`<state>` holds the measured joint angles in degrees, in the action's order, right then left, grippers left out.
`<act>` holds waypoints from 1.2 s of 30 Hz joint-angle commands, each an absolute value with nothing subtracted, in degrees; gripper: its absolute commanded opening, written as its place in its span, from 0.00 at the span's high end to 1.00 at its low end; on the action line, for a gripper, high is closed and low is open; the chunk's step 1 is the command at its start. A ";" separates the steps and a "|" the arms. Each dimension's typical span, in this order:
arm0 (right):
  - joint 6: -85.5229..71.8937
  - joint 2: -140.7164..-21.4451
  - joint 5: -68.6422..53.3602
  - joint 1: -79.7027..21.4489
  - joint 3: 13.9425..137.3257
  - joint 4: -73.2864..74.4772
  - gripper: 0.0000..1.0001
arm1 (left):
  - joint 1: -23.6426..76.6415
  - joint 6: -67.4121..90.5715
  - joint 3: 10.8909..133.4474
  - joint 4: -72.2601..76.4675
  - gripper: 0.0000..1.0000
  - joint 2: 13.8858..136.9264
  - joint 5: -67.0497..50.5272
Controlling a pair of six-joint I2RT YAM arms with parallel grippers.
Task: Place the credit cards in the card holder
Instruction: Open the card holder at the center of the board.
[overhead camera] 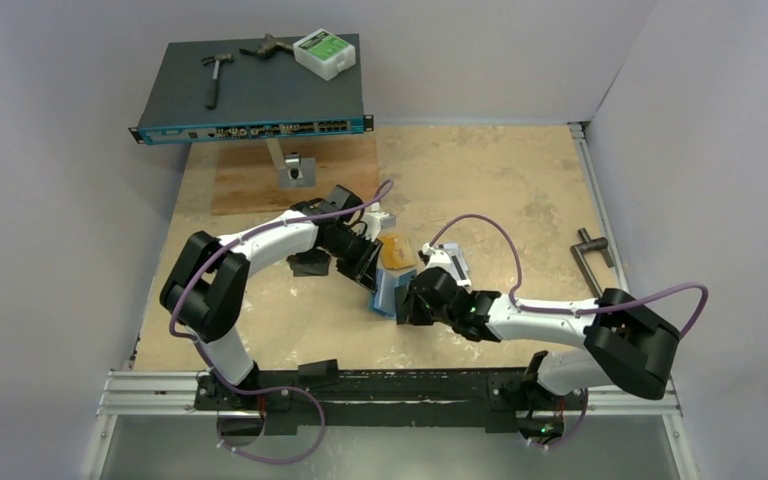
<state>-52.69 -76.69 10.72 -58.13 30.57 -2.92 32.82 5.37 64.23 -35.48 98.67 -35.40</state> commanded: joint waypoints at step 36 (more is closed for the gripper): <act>-53.10 -58.69 10.60 -50.89 25.12 -0.80 1.00 | 41.43 -8.16 83.80 -51.98 1.00 97.60 -16.68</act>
<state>-54.83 -58.43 8.67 -51.05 20.86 -1.87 39.00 -2.87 79.13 -47.24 103.09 -21.71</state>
